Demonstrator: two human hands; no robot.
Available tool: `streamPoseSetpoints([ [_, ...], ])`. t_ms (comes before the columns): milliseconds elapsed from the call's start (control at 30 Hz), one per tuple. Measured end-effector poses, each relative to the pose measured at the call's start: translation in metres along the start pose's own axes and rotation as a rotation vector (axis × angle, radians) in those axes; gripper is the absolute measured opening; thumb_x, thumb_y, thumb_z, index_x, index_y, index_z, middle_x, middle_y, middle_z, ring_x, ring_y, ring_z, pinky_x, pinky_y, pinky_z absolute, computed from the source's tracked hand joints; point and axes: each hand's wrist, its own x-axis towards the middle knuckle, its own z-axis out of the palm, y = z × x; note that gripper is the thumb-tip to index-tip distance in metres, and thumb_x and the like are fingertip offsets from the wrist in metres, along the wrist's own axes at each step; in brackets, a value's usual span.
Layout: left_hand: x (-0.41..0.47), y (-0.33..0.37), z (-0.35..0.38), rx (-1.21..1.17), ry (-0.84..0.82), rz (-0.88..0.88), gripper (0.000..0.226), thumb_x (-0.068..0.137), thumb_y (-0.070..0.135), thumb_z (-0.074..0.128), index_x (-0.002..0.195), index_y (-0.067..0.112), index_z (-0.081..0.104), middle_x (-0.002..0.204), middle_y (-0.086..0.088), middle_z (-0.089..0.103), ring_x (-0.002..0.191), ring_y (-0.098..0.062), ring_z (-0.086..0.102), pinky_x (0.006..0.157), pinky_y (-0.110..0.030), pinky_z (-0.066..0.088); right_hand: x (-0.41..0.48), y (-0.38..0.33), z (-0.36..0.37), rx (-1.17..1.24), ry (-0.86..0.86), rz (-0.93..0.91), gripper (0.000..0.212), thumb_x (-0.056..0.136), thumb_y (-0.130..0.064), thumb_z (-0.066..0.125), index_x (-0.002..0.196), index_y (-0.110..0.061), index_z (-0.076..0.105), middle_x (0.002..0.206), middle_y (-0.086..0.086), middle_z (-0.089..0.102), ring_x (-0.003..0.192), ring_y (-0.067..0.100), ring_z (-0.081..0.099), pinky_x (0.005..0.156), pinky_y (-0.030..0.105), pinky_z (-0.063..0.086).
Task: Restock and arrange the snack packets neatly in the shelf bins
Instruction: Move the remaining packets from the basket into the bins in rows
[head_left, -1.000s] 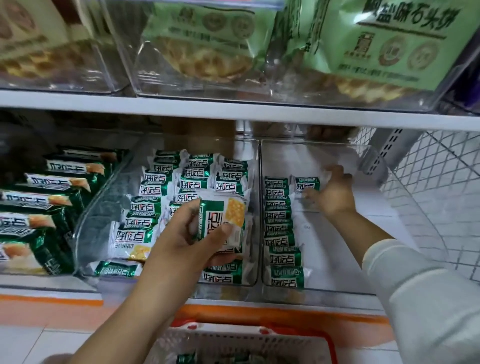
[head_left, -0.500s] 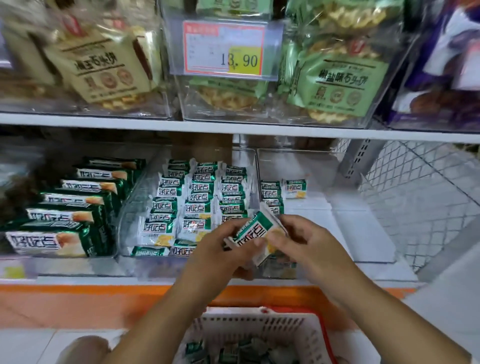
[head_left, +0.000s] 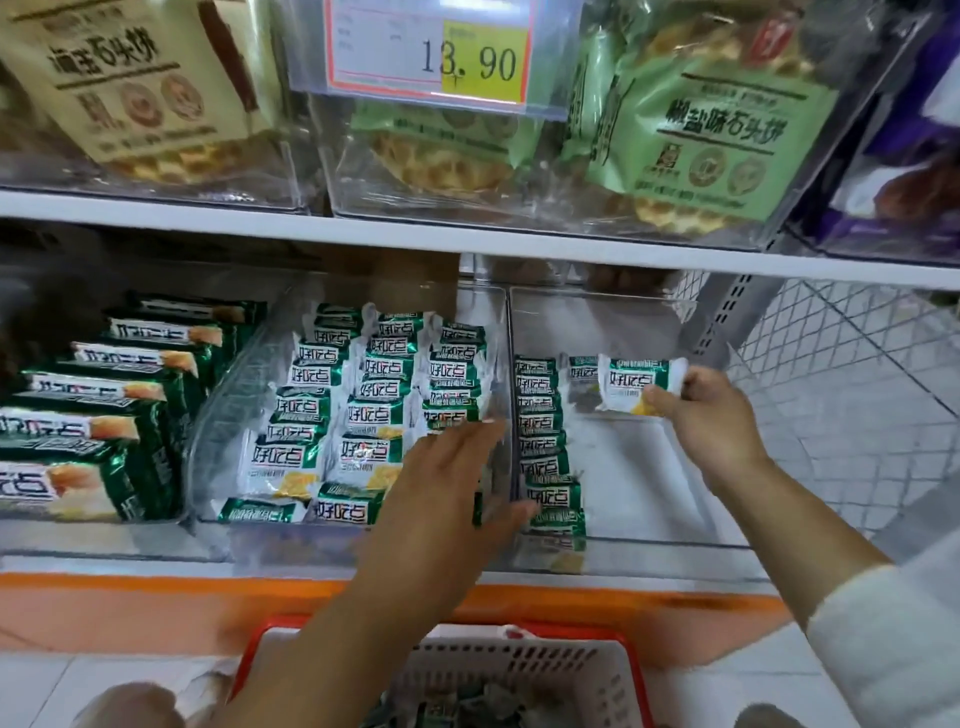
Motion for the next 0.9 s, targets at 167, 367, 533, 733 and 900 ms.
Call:
streamPoseSetpoints([
  [167,0.007,-0.008,0.009,0.127,-0.095,-0.002,0.074,0.093,0.061,0.042,0.154,0.041,0.005,0.159,0.022,0.013,0.144,-0.007,0.01,0.117,-0.024,0.01,0.053,0.041,0.032,-0.146,-0.048,0.095,0.023,0.082,-0.006,0.071,0.104,-0.004,0.064,0.102,0.008,0.069,0.091,0.024,0.064,0.08,0.033,0.051],
  [367,0.007,-0.015,0.011,0.055,-0.092,0.022,0.071,0.09,0.062,0.044,0.142,0.053,-0.003,0.151,0.03,0.018,0.138,0.003,0.009,0.115,-0.017,0.011,0.076,0.041,0.057,-0.358,-0.121,0.054,0.028,0.084,-0.017,0.071,0.107,-0.004,0.063,0.1,0.013,0.067,0.092,0.029,0.062,0.076,0.029,0.045],
  [533,0.004,-0.017,0.013,0.042,-0.045,0.063,0.07,0.09,0.06,0.049,0.144,0.051,0.005,0.144,0.028,0.026,0.136,0.0,0.015,0.108,-0.012,0.013,0.074,0.039,0.058,-0.447,-0.1,0.056,0.042,0.086,-0.024,0.071,0.116,-0.001,0.055,0.109,0.018,0.065,0.105,0.033,0.059,0.077,0.026,0.04],
  [733,-0.017,-0.024,0.01,0.043,0.161,0.145,0.057,0.087,0.053,0.055,0.14,0.029,0.051,0.132,0.014,0.052,0.12,-0.008,0.046,0.097,-0.02,0.038,0.058,0.027,0.044,-0.367,-0.132,0.093,0.073,0.087,-0.029,0.071,0.145,-0.005,0.033,0.135,0.017,0.053,0.124,0.032,0.051,0.096,0.03,0.041],
  [900,-0.055,-0.03,0.0,-0.008,0.188,0.225,0.033,0.091,0.039,0.053,0.121,0.03,0.063,0.107,0.017,0.059,0.093,0.003,0.052,0.082,-0.002,0.038,-0.037,-0.021,0.027,-0.077,0.081,-0.513,0.028,0.095,-0.012,0.055,0.123,-0.015,0.055,0.1,-0.007,0.06,0.087,0.009,0.056,0.07,0.009,0.043],
])
